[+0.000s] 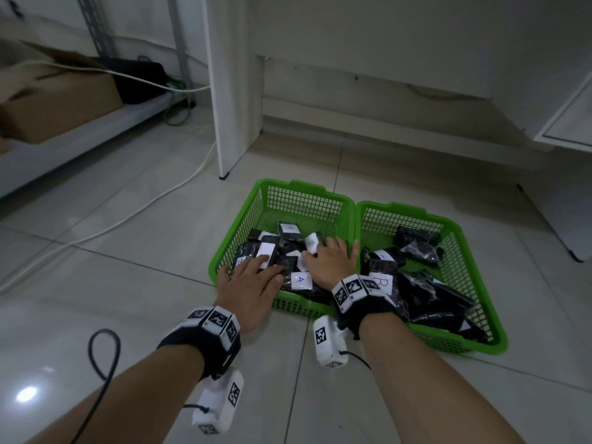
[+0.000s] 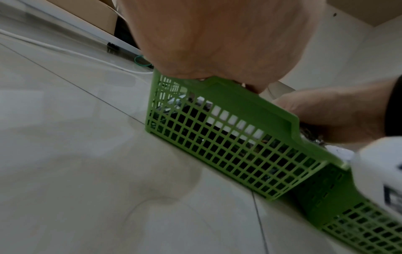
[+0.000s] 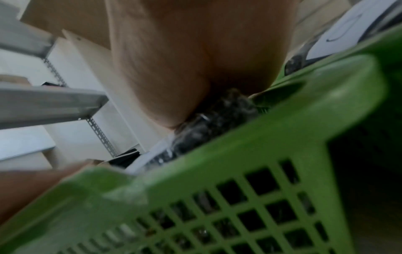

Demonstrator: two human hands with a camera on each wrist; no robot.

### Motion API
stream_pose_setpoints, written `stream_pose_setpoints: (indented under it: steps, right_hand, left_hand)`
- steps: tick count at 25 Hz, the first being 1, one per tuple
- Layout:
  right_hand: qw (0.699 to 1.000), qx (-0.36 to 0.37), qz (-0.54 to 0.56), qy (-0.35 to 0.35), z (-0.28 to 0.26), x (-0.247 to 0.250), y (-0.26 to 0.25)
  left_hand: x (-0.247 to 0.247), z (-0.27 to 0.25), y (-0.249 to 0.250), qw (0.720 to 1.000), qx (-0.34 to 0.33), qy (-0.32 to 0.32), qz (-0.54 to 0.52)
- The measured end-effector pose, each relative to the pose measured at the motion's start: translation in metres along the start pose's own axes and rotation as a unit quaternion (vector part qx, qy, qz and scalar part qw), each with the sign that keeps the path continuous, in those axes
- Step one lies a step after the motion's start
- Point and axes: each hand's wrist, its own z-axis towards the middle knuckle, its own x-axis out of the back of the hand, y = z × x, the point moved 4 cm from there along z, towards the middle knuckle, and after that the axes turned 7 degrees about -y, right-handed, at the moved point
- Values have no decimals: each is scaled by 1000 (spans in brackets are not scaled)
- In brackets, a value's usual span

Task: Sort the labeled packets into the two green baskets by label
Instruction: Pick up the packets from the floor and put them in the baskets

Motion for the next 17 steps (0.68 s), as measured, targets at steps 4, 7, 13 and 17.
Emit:
stream_pose_setpoints:
  steps: [4,7,13,17]
  right_hand:
    - [989,103,60,89,-26,0,-2]
    - [956,189,81,211,-62,5,9]
    - [946,213,32,241,-117,-9,66]
    - [947,251,-7,202,-149,-18,80]
  left_hand:
    - [1,12,4,997,46,-63,23]
    - [0,14,1,998,43,-44,1]
    - [-5,-33,2,984,-89,150,-26]
    - [-5,-79,39,972,-142,188,9]
